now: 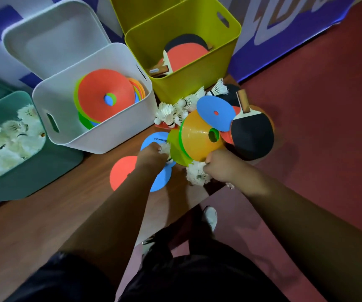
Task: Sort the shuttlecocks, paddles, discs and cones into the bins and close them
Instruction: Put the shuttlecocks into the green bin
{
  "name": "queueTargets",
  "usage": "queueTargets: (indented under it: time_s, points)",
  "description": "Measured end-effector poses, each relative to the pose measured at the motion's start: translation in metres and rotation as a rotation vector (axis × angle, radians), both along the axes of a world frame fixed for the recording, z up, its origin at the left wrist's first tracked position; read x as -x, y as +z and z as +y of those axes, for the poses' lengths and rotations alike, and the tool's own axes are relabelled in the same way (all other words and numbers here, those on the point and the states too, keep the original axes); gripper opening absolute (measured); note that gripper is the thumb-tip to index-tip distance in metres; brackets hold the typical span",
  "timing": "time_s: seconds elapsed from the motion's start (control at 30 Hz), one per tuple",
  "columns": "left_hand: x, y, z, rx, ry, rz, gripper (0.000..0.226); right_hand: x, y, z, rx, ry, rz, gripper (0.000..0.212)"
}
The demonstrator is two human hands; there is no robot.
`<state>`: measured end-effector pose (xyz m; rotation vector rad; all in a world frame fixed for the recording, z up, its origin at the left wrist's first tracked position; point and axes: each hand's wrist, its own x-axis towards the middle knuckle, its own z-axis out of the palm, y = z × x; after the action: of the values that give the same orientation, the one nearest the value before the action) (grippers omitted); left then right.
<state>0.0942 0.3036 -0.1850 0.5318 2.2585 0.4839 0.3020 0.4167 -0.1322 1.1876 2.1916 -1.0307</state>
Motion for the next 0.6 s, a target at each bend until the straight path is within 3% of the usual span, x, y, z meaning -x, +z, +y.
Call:
queueTargets:
  time_s: [0.13, 0.27, 0.6]
  points:
    - [0.0, 0.02, -0.023, -0.085, 0.067, -0.024, 0.014, 0.025, 0.017, 0.008, 0.088, -0.142, 0.156, 0.027]
    - [0.01, 0.05, -0.057, -0.183, 0.17, -0.004, 0.007, 0.07, 0.036, 0.003, 0.055, -0.14, 0.272, 0.026]
    - [0.078, 0.132, -0.183, -0.429, 0.593, 0.164, 0.022, 0.222, 0.088, -0.077, 0.273, -0.094, 0.599, 0.009]
